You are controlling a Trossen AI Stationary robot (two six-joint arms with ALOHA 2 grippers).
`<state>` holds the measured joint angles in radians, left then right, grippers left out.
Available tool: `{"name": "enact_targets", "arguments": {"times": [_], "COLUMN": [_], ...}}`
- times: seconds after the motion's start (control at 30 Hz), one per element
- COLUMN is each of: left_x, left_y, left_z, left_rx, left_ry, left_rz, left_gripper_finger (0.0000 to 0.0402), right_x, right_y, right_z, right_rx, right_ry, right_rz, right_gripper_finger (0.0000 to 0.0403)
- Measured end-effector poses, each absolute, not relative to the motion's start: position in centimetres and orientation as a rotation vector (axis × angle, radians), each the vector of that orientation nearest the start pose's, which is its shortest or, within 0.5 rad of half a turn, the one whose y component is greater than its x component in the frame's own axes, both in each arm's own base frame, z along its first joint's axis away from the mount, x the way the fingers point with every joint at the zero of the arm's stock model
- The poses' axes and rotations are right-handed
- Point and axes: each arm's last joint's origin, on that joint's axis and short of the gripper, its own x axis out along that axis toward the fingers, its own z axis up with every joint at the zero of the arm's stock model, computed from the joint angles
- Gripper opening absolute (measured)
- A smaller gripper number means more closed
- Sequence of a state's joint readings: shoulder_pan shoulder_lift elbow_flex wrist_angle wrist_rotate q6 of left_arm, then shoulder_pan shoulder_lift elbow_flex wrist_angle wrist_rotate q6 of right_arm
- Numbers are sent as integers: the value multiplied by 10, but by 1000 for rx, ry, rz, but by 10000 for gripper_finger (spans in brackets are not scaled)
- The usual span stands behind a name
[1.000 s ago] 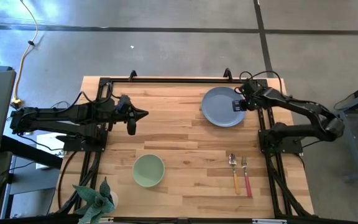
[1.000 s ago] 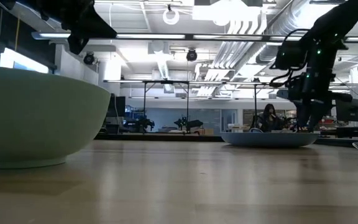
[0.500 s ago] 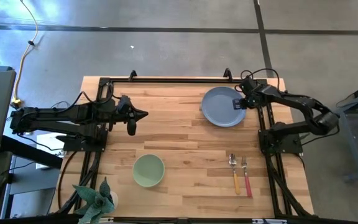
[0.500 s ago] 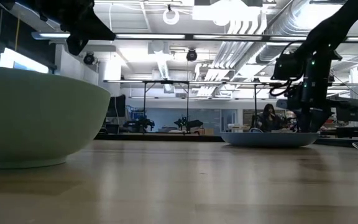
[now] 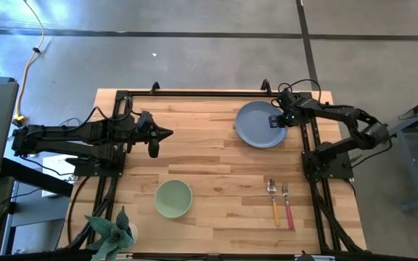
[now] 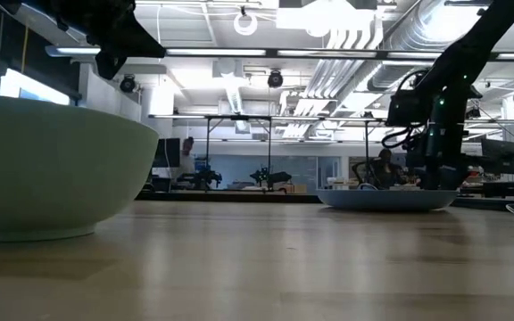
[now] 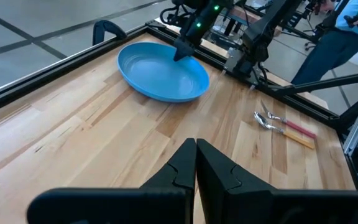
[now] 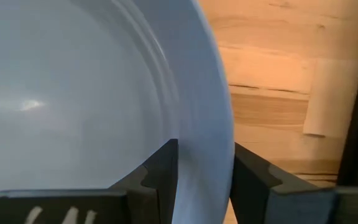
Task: Set table place
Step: Move the blue plate to the center of the table
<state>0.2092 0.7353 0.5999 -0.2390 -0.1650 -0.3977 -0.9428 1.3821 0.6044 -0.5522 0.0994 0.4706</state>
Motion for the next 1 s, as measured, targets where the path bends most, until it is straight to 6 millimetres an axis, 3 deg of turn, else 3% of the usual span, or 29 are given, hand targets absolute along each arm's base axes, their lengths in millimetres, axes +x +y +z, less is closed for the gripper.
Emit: {"name": "enact_targets", "arguments": {"times": [0.33,0.7,1.0], "left_x": [160,160,160], "left_y": [39,39,39], "left_z": [272,272,272], "left_rx": [-397,-397,-397], "left_ry": [298,297,297], "left_rz": [440,440,439], "left_gripper_finger": [1,1,1], "right_x": [122,124,133], "right_y": [-173,-170,-154], "right_z": [142,150,173], "right_rx": [943,991,973], "right_ry": [1037,984,866], "right_rz": [-1163,-1081,-1011], "right_gripper_finger": [10,0,1]}}
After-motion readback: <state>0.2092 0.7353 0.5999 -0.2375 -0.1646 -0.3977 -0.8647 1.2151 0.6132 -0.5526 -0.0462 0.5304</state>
